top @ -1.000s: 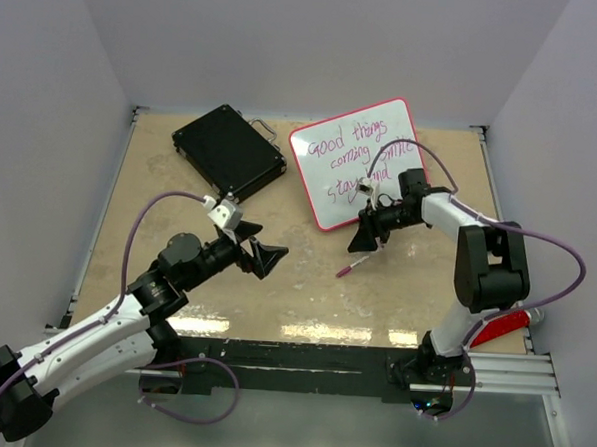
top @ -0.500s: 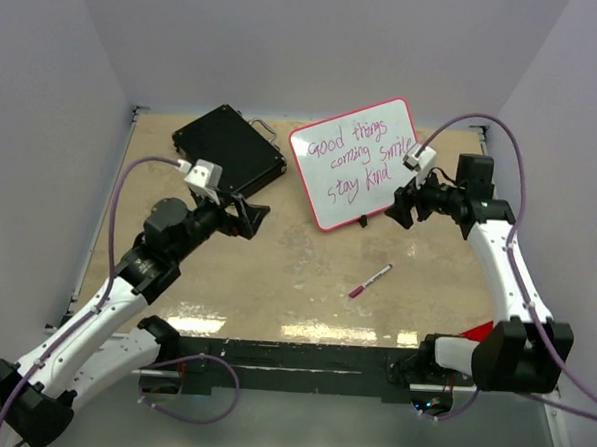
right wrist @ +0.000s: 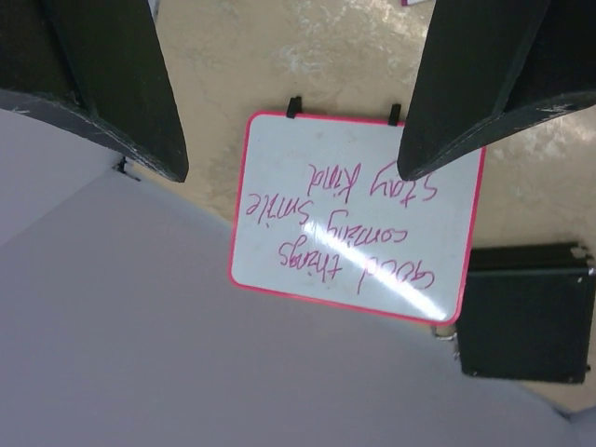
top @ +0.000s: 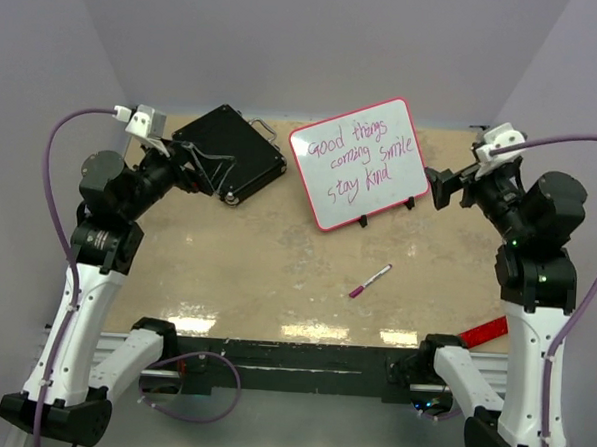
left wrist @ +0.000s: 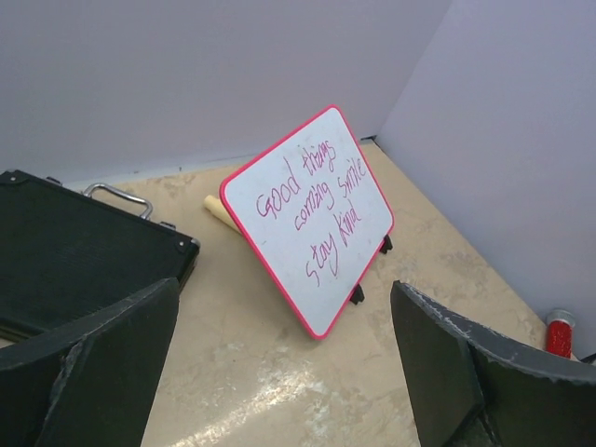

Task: Write a sentence on the whiteboard
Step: Reset both arms

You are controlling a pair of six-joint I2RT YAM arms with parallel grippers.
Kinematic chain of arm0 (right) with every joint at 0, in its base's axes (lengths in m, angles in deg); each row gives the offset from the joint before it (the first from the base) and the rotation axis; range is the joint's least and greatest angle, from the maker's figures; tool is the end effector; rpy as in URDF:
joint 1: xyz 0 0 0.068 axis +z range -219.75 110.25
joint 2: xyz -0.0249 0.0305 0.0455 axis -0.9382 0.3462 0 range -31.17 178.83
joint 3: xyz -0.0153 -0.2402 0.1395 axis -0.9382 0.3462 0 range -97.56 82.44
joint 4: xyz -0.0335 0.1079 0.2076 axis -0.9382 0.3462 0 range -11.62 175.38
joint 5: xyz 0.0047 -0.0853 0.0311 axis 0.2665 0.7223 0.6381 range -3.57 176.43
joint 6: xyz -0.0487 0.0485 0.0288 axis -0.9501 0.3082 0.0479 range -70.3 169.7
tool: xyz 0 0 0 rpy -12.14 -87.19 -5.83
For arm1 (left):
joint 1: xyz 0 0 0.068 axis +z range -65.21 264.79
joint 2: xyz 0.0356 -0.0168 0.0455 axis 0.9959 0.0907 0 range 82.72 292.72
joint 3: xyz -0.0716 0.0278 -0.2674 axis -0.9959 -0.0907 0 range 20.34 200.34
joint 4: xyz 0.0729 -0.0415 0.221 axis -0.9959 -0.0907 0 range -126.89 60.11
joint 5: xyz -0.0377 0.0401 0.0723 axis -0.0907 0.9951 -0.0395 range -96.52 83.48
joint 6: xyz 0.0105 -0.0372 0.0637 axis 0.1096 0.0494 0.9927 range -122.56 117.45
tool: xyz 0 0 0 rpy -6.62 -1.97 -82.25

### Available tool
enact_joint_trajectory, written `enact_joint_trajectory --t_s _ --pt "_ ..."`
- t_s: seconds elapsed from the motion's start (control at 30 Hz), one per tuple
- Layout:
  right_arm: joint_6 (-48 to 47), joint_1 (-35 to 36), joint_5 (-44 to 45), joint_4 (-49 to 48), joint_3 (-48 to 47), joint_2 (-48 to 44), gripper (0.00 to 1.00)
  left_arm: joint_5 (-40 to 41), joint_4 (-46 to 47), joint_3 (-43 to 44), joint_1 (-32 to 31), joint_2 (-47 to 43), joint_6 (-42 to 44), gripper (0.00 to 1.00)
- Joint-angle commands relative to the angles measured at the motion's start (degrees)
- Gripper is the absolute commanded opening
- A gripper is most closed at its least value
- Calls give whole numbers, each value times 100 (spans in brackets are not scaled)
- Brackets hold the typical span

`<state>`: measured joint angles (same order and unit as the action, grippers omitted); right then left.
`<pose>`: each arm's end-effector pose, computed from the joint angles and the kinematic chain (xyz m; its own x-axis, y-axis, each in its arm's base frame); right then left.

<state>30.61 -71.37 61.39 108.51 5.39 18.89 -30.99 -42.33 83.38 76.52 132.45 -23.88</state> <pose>0.1452 0.0224 0.4655 0.0781 -0.2987 -0.9512 -0.3930 0.8676 -0.3047 0.1694 -0.0508 0.4297 -0.1828 -0.3078 -0.9337 0.5092 0.7828 -0.3577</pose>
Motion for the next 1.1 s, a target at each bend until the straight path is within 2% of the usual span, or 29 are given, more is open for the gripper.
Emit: enact_joint_trajectory --t_s 0.0,0.03,0.17,0.43,1.07 --pt "1433 -13 1636 -464 -266 -23 99 3 -433 287 36 -157 321 100" --pt "1791 -13 1825 -490 -310 -14 99 108 -477 322 36 -235 339 100" --pt "1865 -22 2327 -411 -451 39 98 478 -671 463 36 -350 445 100" --pt "2138 -13 2416 -675 -99 -216 99 461 -654 507 36 -350 401 100" --pt "2103 -13 2486 -868 261 -243 99 434 -557 270 36 -280 489 100"
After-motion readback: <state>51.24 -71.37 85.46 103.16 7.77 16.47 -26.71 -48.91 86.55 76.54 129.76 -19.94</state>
